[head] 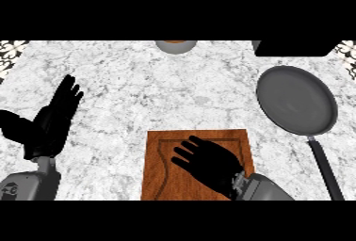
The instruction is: Pick the tomato from the cutting board and place it in the pan
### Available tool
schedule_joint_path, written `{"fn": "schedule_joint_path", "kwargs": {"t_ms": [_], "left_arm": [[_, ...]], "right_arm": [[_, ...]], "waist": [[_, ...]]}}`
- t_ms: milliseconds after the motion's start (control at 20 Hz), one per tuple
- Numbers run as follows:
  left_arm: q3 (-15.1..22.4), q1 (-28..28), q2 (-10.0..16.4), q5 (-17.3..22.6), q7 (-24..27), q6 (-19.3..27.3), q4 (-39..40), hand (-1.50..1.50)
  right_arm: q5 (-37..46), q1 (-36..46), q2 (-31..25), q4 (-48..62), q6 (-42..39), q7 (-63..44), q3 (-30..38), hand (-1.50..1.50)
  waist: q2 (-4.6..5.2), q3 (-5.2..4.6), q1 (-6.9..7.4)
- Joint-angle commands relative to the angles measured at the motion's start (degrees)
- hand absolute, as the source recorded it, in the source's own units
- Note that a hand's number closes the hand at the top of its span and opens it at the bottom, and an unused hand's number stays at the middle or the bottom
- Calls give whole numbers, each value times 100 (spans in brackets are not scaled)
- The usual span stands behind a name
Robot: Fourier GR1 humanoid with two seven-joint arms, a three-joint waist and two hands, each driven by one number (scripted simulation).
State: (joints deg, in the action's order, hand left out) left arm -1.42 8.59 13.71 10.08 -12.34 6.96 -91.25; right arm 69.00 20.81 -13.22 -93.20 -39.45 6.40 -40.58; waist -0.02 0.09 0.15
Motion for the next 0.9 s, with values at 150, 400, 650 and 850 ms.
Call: {"fn": "schedule_joint_path", "kwargs": {"t_ms": [150, 400, 650, 850], "left_arm": [[-118, 275, -14, -107, 16, -116, 285, 0], [-140, 200, -163, -239, 138, -96, 373, 0], [-94, 178, -253, -310, -133, -79, 143, 0], [-221, 72, -182, -217, -184, -96, -133, 0]], "right_arm": [[218, 286, -136, 1108, 783, 1086, 101, 150], [466, 191, 496, 1372, 1035, 1053, 76, 150], [536, -186, 287, 975, 990, 1356, 216, 150], [392, -405, 855, 703, 675, 530, 696, 150]], "waist": [[11, -7, 13], [9, -9, 4], [1, -8, -18], [-8, -9, -35]]}}
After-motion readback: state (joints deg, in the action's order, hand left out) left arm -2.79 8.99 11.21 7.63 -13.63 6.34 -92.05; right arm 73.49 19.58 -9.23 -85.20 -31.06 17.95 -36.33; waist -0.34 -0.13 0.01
